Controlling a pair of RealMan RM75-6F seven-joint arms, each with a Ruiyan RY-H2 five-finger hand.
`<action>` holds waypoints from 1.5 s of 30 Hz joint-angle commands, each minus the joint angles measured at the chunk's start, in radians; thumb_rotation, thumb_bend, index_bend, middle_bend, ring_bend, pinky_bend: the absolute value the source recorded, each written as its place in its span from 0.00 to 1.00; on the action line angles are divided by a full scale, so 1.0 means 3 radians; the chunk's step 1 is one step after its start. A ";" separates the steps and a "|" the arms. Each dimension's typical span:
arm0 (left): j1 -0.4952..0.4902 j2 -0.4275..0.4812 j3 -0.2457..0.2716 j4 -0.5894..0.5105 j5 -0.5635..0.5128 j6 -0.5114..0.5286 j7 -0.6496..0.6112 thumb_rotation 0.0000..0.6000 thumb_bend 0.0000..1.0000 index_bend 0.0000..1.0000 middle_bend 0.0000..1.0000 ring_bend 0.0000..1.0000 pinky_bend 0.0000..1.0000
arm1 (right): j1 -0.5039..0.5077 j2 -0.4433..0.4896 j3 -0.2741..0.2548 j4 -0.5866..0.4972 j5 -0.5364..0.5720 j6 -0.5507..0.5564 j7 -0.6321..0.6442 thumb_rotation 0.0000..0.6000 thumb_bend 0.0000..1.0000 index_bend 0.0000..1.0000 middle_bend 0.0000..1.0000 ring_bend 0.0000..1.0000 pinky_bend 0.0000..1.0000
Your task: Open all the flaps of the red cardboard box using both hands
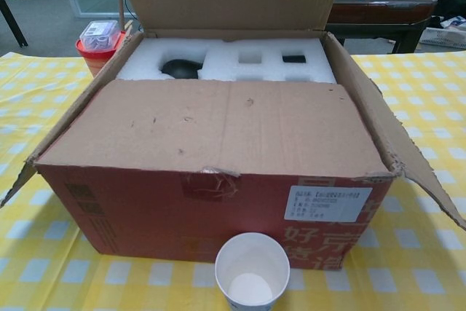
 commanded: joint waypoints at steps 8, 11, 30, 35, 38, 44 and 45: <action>0.0014 0.0014 0.0019 -0.0015 0.0042 -0.0015 0.0008 0.28 0.33 0.40 0.42 0.22 0.00 | 0.0337 -0.0191 0.0078 0.0698 0.0457 -0.0276 -0.0090 1.00 0.21 0.00 0.00 0.00 0.00; 0.0019 0.0023 0.0025 -0.0017 0.0059 -0.0016 0.0011 0.29 0.33 0.40 0.42 0.22 0.00 | 0.0417 -0.0276 0.0090 0.0879 0.0616 -0.0346 -0.0101 1.00 0.21 0.00 0.00 0.00 0.00; 0.0016 0.0023 0.0032 0.0060 0.0137 -0.0051 -0.0095 0.36 0.33 0.41 0.42 0.22 0.00 | 0.0375 -0.0151 -0.0054 0.0782 0.0833 -0.0378 -0.0131 1.00 0.23 0.00 0.00 0.00 0.00; 0.0022 -0.0002 0.0025 0.0088 0.0150 -0.0030 -0.0137 0.36 0.33 0.41 0.42 0.22 0.00 | 0.0161 0.0168 -0.0207 0.0158 0.0540 -0.0316 -0.0067 1.00 0.33 0.00 0.09 0.00 0.00; 0.0027 -0.0012 0.0023 0.0087 0.0152 -0.0021 -0.0144 0.36 0.33 0.41 0.42 0.22 0.00 | 0.0028 0.0348 -0.0291 -0.0170 0.0351 -0.0290 0.0012 1.00 0.45 0.00 0.14 0.04 0.00; 0.0027 -0.0005 0.0021 0.0052 0.0152 -0.0025 -0.0134 0.37 0.33 0.42 0.42 0.22 0.00 | -0.0179 0.0617 -0.0427 -0.0626 0.0011 -0.0347 0.0245 1.00 0.70 0.10 0.22 0.13 0.14; 0.0026 0.0001 0.0022 0.0039 0.0154 -0.0029 -0.0130 0.37 0.33 0.42 0.42 0.22 0.00 | -0.0210 0.0660 -0.0446 -0.0693 -0.0046 -0.0363 0.0291 1.00 0.73 0.11 0.23 0.15 0.15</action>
